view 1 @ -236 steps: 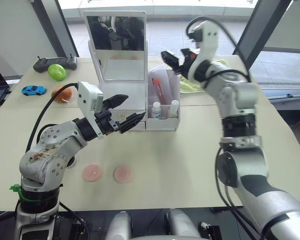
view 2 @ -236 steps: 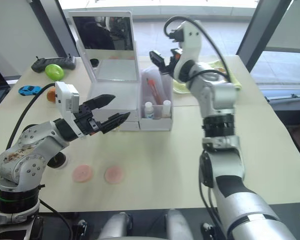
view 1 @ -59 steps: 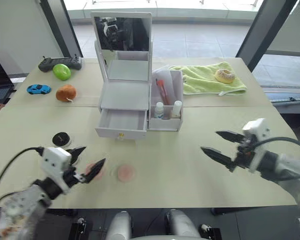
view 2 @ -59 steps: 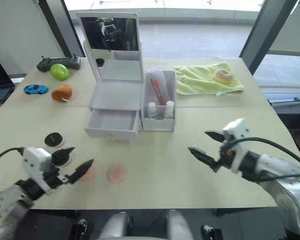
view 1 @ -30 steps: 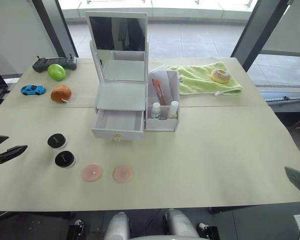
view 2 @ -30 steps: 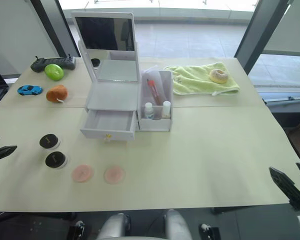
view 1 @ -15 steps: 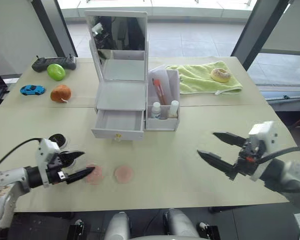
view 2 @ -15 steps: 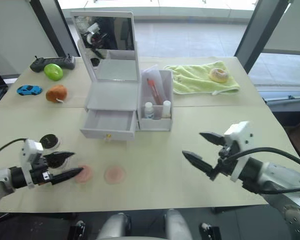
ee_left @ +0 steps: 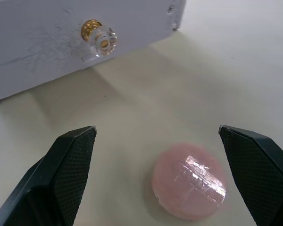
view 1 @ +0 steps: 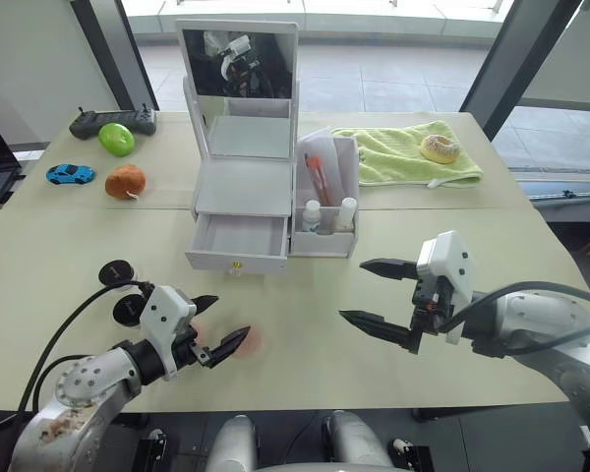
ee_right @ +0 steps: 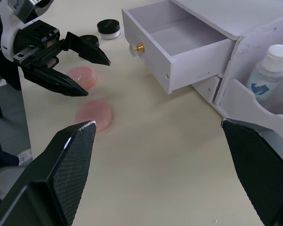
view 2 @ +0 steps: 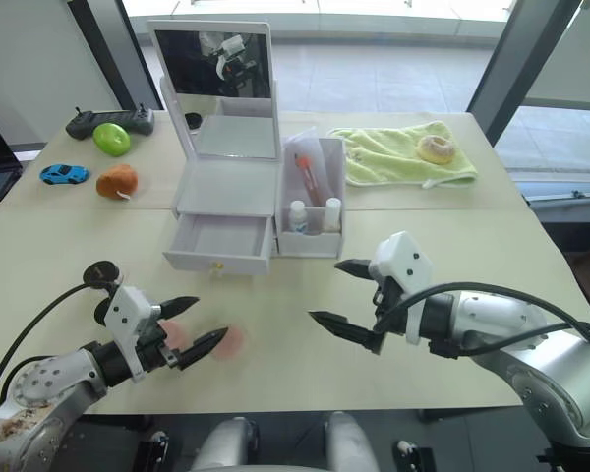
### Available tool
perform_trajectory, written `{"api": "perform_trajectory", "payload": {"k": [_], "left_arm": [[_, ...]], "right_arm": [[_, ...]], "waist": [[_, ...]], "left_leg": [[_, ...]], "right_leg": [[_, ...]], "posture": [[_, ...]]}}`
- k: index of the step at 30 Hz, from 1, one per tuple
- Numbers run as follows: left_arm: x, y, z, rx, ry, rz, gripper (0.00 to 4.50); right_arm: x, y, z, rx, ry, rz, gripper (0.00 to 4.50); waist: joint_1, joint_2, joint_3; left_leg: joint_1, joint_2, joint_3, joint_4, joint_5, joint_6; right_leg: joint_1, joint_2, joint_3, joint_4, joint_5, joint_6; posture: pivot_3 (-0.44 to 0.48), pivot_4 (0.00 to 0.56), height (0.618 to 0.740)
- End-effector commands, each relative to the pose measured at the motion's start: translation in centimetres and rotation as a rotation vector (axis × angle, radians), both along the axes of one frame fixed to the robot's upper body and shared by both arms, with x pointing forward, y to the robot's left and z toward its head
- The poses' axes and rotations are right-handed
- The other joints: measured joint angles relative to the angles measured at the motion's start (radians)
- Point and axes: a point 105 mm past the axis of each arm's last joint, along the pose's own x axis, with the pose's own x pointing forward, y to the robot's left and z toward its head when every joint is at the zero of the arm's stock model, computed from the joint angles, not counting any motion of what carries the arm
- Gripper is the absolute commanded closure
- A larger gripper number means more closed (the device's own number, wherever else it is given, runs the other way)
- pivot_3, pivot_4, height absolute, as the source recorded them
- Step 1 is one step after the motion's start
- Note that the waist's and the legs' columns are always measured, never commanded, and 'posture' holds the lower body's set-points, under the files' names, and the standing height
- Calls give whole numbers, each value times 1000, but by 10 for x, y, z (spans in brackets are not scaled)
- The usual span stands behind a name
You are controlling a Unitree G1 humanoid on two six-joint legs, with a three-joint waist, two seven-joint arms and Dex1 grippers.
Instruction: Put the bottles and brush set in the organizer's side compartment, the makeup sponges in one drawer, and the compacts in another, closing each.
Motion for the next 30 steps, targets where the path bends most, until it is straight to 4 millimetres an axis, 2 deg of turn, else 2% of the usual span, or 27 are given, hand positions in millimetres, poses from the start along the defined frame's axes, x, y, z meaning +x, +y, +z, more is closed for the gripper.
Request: {"api": "perform_trajectory", "payload": {"k": [1,12,20,30], "left_arm": [[-3,-3,3,25,-26,48,12],[-22,-17,-27,119,176,-153,12],[-7,-14,-43,217,151,-126,12],[5,-25,-38,231,149,-162,12]], "right_arm": [[1,4,6,7,-34,1,0],[8,4,16,-13,-56,21,0],[7,6,22,-5,-60,37,0],[6,6,26,11,-59,23,0]], "waist": [[2,1,0],[0,4,-1],[2,4,-1],[2,5,-2]], "left_leg": [[0,0,-1,0,0,0],[1,0,-3,3,0,0],[0,0,-4,3,0,0],[0,0,-4,3,0,0]], "right_leg": [[1,0,0,0,0,0],[-3,2,0,0,0,-1],[-3,3,0,-1,0,-1],[-3,3,0,0,0,-1]], "posture": [[0,150,740],[0,150,740],[0,150,740],[0,150,740]]}}
